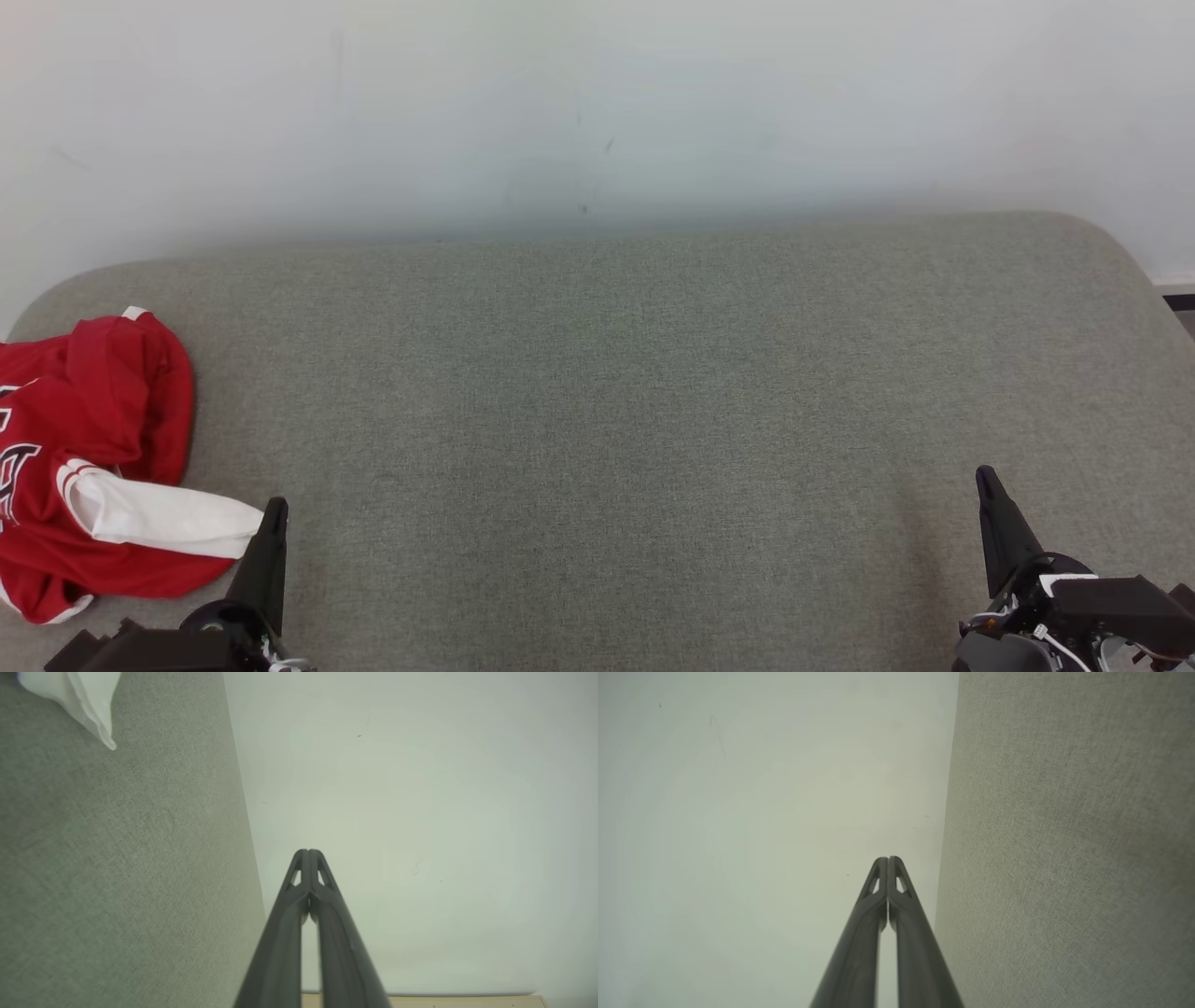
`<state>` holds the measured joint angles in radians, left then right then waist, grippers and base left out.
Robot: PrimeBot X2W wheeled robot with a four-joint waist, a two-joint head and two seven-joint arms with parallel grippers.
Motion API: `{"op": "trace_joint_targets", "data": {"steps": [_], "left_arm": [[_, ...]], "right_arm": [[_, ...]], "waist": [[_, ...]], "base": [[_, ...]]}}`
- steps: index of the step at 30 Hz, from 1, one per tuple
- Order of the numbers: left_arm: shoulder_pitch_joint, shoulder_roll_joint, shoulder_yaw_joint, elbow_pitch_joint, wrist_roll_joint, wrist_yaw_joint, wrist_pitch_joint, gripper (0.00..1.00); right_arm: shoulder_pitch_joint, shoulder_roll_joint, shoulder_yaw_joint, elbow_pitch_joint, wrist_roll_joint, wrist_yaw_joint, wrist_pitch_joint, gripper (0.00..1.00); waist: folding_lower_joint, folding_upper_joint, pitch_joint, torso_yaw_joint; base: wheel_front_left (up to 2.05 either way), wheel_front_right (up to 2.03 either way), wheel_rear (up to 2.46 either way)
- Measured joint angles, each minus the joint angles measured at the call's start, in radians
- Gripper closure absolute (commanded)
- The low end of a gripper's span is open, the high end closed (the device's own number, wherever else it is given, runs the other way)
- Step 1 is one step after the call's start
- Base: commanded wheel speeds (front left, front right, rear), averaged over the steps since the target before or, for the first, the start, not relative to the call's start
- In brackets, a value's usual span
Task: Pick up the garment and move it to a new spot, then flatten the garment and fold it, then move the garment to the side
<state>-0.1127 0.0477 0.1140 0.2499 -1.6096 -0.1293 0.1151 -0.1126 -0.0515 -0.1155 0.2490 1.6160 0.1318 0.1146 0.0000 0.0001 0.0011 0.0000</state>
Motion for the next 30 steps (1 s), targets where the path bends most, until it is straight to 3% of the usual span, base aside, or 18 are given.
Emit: {"op": "trace_joint_targets", "data": {"steps": [20, 21, 22, 23, 24, 30], "left_arm": [[0.0, 0.0, 0.0, 0.001, 0.0, 0.0, 0.0, 1.0], [0.003, -0.002, -0.001, 0.007, 0.0, 0.001, -0.001, 0.0], [0.009, -0.004, -0.002, 0.016, 0.0, 0.002, -0.001, 0.0], [0.017, -0.006, -0.003, 0.025, 0.0, 0.002, -0.001, 1.0], [0.025, -0.007, -0.004, 0.034, 0.0, 0.003, -0.001, 0.0], [0.04, -0.009, -0.018, 0.034, 0.02, 0.006, -0.028, 0.0]], "right_arm": [[0.0, 0.0, 0.0, 0.001, 0.0, 0.0, 0.0, 1.0], [0.004, 0.001, 0.001, 0.007, 0.001, 0.0, 0.0, 0.0], [0.012, 0.002, 0.001, 0.015, 0.001, 0.0, -0.001, 0.0], [0.021, 0.003, 0.001, 0.025, 0.001, 0.0, -0.001, 1.0], [0.03, 0.004, 0.001, 0.035, 0.001, 0.0, -0.001, 0.0], [0.049, 0.006, 0.016, 0.028, -0.016, 0.0, -0.028, 0.0]], "waist": [[0.0, -0.0001, 0.0, 0.0], [0.0, 0.0, 0.0, 0.0], [0.0, 0.0, 0.0, 0.0], [0.0001, -0.0001, 0.0, 0.0], [0.0, 0.0, 0.0, 0.0], [0.0, 0.0, 0.001, 0.0]], "base": [[0.0, 0.0, 0.0], [0.0, 0.0, 0.0], [0.0, 0.0, 0.0], [0.0, 0.0, 0.0], [0.0, 0.0, 0.0], [0.0, 0.0, 0.0]]}}
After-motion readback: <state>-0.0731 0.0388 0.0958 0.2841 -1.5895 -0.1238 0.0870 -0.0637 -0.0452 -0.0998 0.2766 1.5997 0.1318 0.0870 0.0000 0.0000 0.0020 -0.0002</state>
